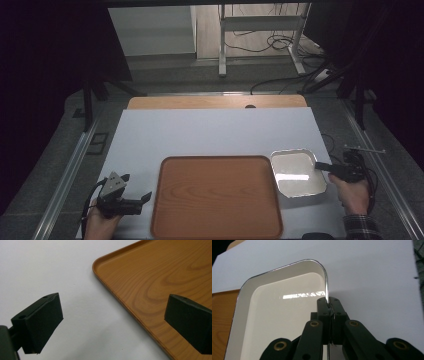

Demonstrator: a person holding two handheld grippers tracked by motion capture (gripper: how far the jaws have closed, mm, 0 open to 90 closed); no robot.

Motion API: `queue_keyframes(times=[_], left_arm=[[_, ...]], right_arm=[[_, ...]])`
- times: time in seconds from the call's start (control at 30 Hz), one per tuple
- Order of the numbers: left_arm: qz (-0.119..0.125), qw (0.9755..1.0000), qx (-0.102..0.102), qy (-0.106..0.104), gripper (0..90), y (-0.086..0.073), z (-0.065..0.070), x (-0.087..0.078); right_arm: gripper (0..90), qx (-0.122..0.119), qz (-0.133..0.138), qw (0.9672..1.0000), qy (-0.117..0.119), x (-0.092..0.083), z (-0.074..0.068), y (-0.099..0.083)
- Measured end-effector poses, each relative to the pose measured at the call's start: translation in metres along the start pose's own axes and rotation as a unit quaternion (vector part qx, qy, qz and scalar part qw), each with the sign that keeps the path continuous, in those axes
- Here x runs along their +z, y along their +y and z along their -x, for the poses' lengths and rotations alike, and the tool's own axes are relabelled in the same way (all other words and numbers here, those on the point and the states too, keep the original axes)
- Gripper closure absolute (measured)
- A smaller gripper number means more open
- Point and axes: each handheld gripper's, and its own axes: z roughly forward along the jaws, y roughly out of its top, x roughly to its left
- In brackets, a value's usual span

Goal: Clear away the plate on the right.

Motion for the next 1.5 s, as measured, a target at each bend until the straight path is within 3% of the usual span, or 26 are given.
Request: queue_keyframes(times=[0.4,0.73,1.5], left_arm=[[0.003,1.0000,-0.002,0.000,1.1,0.000,-0.001,0.000],[0.005,0.9999,-0.009,-0.005,0.7,0.000,-0.002,0.000],[0.005,0.9999,-0.005,-0.011,0.7,0.001,-0.001,0.001]], right_arm=[[88.3,-0.025,-0.010,0.9995,0.018,0.011,-0.030,0.001],[88.3,-0.054,-0.022,0.9974,0.043,0.027,-0.064,0.001],[88.3,-0.076,-0.052,0.9924,0.082,0.067,-0.118,-0.001]])
